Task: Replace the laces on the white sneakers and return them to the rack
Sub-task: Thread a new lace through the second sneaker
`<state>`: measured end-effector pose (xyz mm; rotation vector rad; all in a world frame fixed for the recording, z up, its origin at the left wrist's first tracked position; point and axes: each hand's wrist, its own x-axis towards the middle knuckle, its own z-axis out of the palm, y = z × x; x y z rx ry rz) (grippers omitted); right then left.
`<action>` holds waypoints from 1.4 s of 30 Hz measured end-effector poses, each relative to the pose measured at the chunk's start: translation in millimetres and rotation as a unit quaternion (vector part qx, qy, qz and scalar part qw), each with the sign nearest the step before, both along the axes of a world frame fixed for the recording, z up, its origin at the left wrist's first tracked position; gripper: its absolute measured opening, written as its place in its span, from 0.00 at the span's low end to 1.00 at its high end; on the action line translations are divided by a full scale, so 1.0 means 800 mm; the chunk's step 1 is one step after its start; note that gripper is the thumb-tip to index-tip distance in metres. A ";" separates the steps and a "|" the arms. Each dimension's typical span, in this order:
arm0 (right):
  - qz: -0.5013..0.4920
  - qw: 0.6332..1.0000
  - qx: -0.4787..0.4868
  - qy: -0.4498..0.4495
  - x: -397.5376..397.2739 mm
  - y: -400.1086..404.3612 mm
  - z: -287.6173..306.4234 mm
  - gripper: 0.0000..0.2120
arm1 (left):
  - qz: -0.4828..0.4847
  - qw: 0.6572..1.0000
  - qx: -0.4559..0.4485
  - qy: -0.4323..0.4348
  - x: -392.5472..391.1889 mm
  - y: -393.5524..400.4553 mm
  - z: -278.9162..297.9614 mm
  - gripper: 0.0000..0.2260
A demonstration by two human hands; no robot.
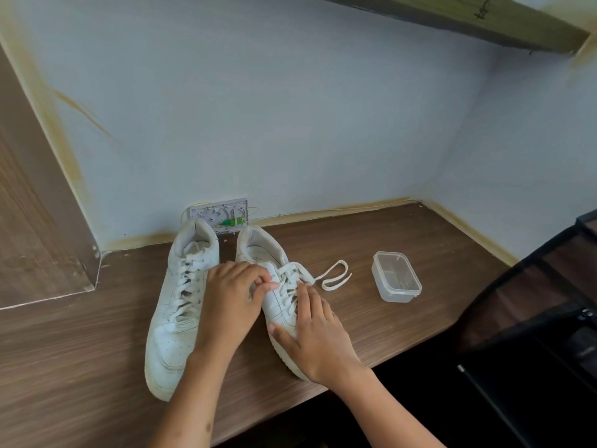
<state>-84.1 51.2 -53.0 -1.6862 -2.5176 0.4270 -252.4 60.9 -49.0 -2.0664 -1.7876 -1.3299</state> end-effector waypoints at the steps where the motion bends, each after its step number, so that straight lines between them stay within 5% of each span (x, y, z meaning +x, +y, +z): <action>1: 0.001 1.000 0.002 -0.003 0.000 0.000 0.000 0.49 | 0.009 1.000 0.009 -0.007 0.001 0.000 0.002 0.06; 8: 0.004 1.000 -0.002 -0.013 0.001 0.002 0.000 0.49 | 0.189 0.946 0.139 -0.226 -0.046 -0.008 0.018 0.02; 12: 0.005 1.000 0.002 -0.014 0.000 0.002 0.000 0.50 | 0.211 0.958 0.090 -0.172 -0.057 -0.012 0.017 0.11; 18: 0.001 1.000 0.002 -0.014 -0.001 0.002 0.001 0.51 | 0.018 0.999 0.037 -0.008 -0.026 0.001 0.011 0.13; 24: 0.001 1.000 0.000 -0.007 -0.001 0.002 -0.001 0.52 | 0.040 0.997 0.016 0.058 -0.007 0.005 0.000 0.02; 30: 0.011 1.000 -0.008 -0.009 -0.003 0.002 0.000 0.49 | 0.207 0.976 0.059 -0.028 -0.034 -0.004 0.011 0.02; 38: -0.009 1.000 0.010 0.023 -0.010 0.001 0.011 0.41 | 0.116 0.989 0.060 -0.076 -0.036 -0.006 0.019 0.09; 42: -0.042 0.995 -0.001 0.087 -0.002 0.009 0.036 0.26 | 0.067 0.988 0.027 -0.135 -0.041 -0.014 0.027 0.09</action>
